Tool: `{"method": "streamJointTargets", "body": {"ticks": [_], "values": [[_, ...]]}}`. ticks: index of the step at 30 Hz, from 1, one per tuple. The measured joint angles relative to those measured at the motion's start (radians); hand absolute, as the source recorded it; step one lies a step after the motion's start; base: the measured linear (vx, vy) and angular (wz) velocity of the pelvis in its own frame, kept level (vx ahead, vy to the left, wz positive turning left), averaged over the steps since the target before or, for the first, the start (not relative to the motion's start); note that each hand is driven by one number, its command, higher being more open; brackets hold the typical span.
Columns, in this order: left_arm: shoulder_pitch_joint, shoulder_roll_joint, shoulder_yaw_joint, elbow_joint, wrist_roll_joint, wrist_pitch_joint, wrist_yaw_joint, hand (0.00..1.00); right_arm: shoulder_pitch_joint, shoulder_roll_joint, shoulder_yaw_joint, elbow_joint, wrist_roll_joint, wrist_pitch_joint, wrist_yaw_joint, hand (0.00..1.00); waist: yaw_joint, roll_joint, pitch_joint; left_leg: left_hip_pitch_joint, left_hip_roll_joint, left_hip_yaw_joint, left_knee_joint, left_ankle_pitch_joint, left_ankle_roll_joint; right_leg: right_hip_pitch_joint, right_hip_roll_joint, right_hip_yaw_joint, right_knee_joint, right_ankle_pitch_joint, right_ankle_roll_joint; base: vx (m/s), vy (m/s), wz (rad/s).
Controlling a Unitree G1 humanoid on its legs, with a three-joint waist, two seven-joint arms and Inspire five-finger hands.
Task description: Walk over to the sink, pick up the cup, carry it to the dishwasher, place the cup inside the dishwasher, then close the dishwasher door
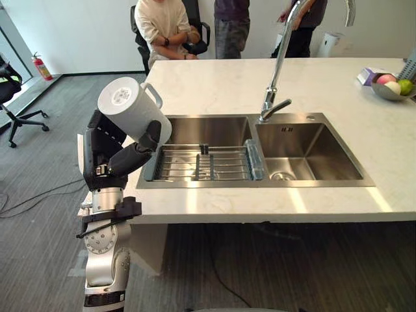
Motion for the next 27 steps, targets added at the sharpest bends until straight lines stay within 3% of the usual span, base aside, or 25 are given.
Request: {"method": "streamJointTargets", "body": {"ticks": [6,9,10,11,12,13,14,15,16,17,18,19,20,21,22,23,24,27], "values": [[0.077,-0.030,0.021,-0.056,0.003,0.004,0.005,0.00,-0.012,-0.005,0.000,-0.001,-0.082,0.045,0.043,1.00,0.018,0.001,0.000,-0.050,-0.013,-0.067,0.046,0.004,0.001,0.002,-0.011,-0.059,0.025,-0.028,-0.015,0.02,-0.003,0.42],[0.114,-0.058,0.020,-0.056,0.003,0.013,0.005,0.00,-0.037,-0.020,0.007,0.008,-0.133,0.075,0.083,1.00,0.049,0.014,0.014,-0.097,-0.023,-0.125,0.096,0.007,-0.005,-0.001,-0.020,-0.137,0.076,-0.067,-0.029,-0.06,-0.020,0.95],[0.136,-0.076,0.023,-0.061,0.003,0.013,0.014,0.00,-0.055,-0.032,0.014,0.022,-0.153,0.077,0.095,1.00,0.061,0.023,0.020,-0.122,-0.038,-0.136,0.094,0.040,-0.048,-0.012,-0.020,-0.183,0.109,-0.083,-0.051,-0.16,-0.037,1.18],[0.141,-0.081,0.021,-0.061,0.005,0.013,0.017,0.00,-0.069,-0.032,0.012,0.035,-0.156,0.081,0.098,1.00,0.061,0.011,0.017,-0.125,-0.054,-0.117,0.045,0.094,-0.100,-0.018,-0.040,-0.217,0.113,-0.090,-0.063,-0.17,0.014,1.62],[0.146,-0.088,0.009,-0.068,0.005,0.012,0.020,0.00,-0.094,-0.023,-0.024,0.070,-0.156,0.094,0.099,1.00,0.049,-0.009,0.034,-0.147,-0.013,0.168,0.200,-0.016,0.038,-0.027,-0.083,-0.321,0.134,-0.090,-0.099,-0.08,0.052,1.85],[0.153,-0.086,0.004,-0.072,0.003,0.005,0.009,0.00,-0.100,-0.029,-0.027,0.055,-0.152,0.117,0.086,1.00,0.052,-0.011,0.055,-0.143,0.090,0.433,0.487,-0.162,0.165,-0.013,-0.102,-0.395,0.163,-0.098,-0.115,-0.05,0.051,1.81],[0.156,-0.087,0.000,-0.073,0.002,0.002,0.004,0.00,-0.100,-0.035,-0.027,0.044,-0.152,0.124,0.083,1.00,0.054,-0.006,0.057,-0.123,0.133,0.504,0.577,-0.190,0.168,-0.005,-0.112,-0.423,0.181,-0.101,-0.120,-0.02,0.029,1.67],[0.166,-0.090,-0.016,-0.082,0.001,0.000,-0.005,0.00,-0.092,-0.056,-0.026,0.026,-0.151,0.141,0.074,1.00,0.055,0.025,0.044,-0.088,0.220,0.581,0.682,-0.182,0.155,-0.018,-0.131,-0.490,0.250,-0.107,-0.125,-0.03,0.049,1.37],[0.162,-0.089,-0.027,-0.090,0.000,0.000,-0.012,0.00,-0.094,-0.074,-0.027,0.007,-0.149,0.152,0.070,1.00,0.050,0.045,0.051,-0.093,0.232,0.581,0.692,-0.159,0.134,-0.033,-0.150,-0.527,0.320,-0.126,-0.119,-0.10,0.099,1.89],[0.152,-0.078,-0.047,-0.105,-0.001,-0.002,-0.032,0.00,-0.097,-0.082,-0.049,-0.006,-0.144,0.159,0.069,1.00,0.031,0.047,0.064,-0.128,0.193,0.567,0.657,-0.144,0.132,-0.087,-0.179,-0.542,0.415,-0.178,-0.062,-0.20,0.055,2.16],[0.142,-0.063,-0.044,-0.113,-0.002,-0.003,-0.048,0.00,-0.105,-0.067,-0.055,-0.005,-0.144,0.170,0.069,1.00,0.006,0.014,0.045,-0.105,0.072,0.488,0.441,-0.143,0.119,-0.115,-0.150,-0.555,0.287,-0.160,-0.075,-0.24,0.035,2.28],[0.122,-0.056,-0.047,-0.106,-0.008,-0.016,-0.057,0.00,-0.110,-0.063,-0.061,0.002,-0.141,0.174,0.067,1.00,-0.003,0.006,0.055,-0.088,0.066,0.524,0.442,-0.182,0.141,-0.112,-0.151,-0.584,0.258,-0.120,-0.090,-0.32,-0.035,2.22],[0.114,-0.064,-0.076,-0.099,-0.030,-0.018,-0.073,0.00,-0.113,-0.068,-0.091,0.002,-0.126,0.182,0.057,1.00,-0.008,0.036,0.061,-0.030,0.114,0.607,0.470,-0.245,0.110,-0.101,-0.176,-0.663,0.326,-0.142,-0.094,-0.25,0.060,1.94],[0.116,-0.069,-0.114,-0.097,-0.041,-0.017,-0.086,0.00,-0.110,-0.074,-0.117,-0.001,-0.109,0.191,0.052,1.00,-0.015,0.038,0.063,0.048,0.105,0.657,0.371,-0.233,0.043,-0.102,-0.230,-0.718,0.406,-0.168,-0.092,-0.23,0.097,1.77],[0.115,-0.067,-0.136,-0.098,-0.046,-0.018,-0.093,0.00,-0.108,-0.078,-0.123,-0.002,-0.106,0.194,0.052,1.00,-0.018,0.038,0.063,0.074,0.095,0.667,0.326,-0.221,0.016,-0.100,-0.258,-0.744,0.437,-0.181,-0.086,-0.15,0.189,1.55],[0.113,-0.065,-0.184,-0.100,-0.056,-0.018,-0.106,0.00,-0.111,-0.089,-0.123,-0.005,-0.107,0.198,0.053,1.00,-0.016,0.038,0.062,0.091,0.057,0.653,0.245,-0.198,-0.034,-0.099,-0.305,-0.789,0.483,-0.191,-0.073,-0.19,0.188,1.13],[0.124,-0.062,-0.223,-0.101,-0.057,-0.018,-0.110,0.00,-0.116,-0.087,-0.121,-0.010,-0.107,0.216,0.065,1.00,-0.005,0.038,0.062,0.096,0.020,0.634,0.193,-0.169,-0.031,-0.090,-0.334,-0.812,0.489,-0.183,-0.059,-0.19,0.173,0.93],[0.161,-0.059,-0.284,-0.109,-0.003,-0.018,-0.065,0.00,-0.127,-0.056,-0.119,-0.014,-0.142,0.256,0.131,1.00,0.011,0.040,0.055,0.088,-0.027,0.578,0.125,-0.143,-0.005,-0.065,-0.346,-0.866,0.445,-0.122,-0.041,-0.16,0.143,0.60]]}}
